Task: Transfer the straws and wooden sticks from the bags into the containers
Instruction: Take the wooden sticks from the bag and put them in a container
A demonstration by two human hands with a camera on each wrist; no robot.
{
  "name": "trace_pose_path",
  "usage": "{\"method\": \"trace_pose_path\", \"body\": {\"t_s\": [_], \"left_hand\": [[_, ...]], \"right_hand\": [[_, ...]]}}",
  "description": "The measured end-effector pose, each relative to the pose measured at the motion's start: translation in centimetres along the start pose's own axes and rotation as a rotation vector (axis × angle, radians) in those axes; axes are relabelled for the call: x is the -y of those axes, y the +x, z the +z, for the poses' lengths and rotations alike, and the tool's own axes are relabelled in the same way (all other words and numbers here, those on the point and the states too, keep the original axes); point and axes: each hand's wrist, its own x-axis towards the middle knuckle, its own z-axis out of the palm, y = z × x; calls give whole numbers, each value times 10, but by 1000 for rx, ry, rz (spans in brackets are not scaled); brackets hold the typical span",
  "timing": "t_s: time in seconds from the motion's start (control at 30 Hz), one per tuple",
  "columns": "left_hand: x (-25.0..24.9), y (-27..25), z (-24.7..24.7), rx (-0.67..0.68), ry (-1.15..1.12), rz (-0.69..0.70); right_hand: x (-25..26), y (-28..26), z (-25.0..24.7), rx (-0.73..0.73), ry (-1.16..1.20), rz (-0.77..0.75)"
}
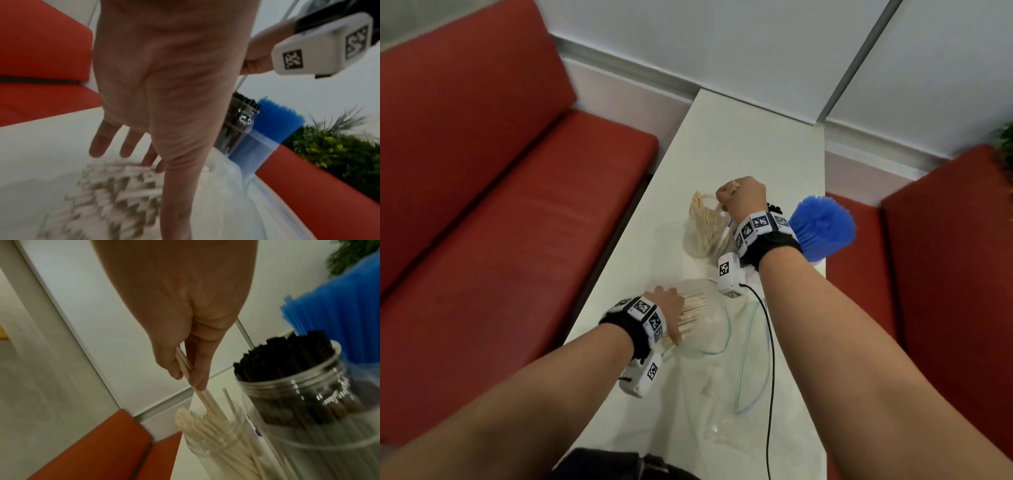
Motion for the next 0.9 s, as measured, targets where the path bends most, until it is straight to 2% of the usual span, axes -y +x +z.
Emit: {"method": "trace_pose_path", "body": {"t_s": [0.1, 0.23, 0.4, 0.53, 0.67, 0.73, 0.8, 0.9], "left_hand": [[-4, 5, 18, -81, 94, -23], [-11, 7, 18, -184, 135, -36], [-21, 8, 8, -150, 148, -71], [-30, 5, 0, -197, 106, -78], [-35, 2, 0, -228, 58, -93], [-39, 0, -3, -208, 128, -103], [-45, -6, -9, -194, 219, -111], [-46, -14, -19, -205, 277, -131]], "right_hand": [[-11, 10, 18, 16, -18, 27], [-22, 18, 31, 20, -53, 48], [-34, 17, 35, -32, 178, 70], [-34, 9, 29, -37, 274, 57], [-33, -18, 24, -242, 227, -104], [-37, -39, 27, -288, 242, -157], [-47, -60, 38, -147, 226, -143], [-68, -84, 64, 215, 9, -123]]}}
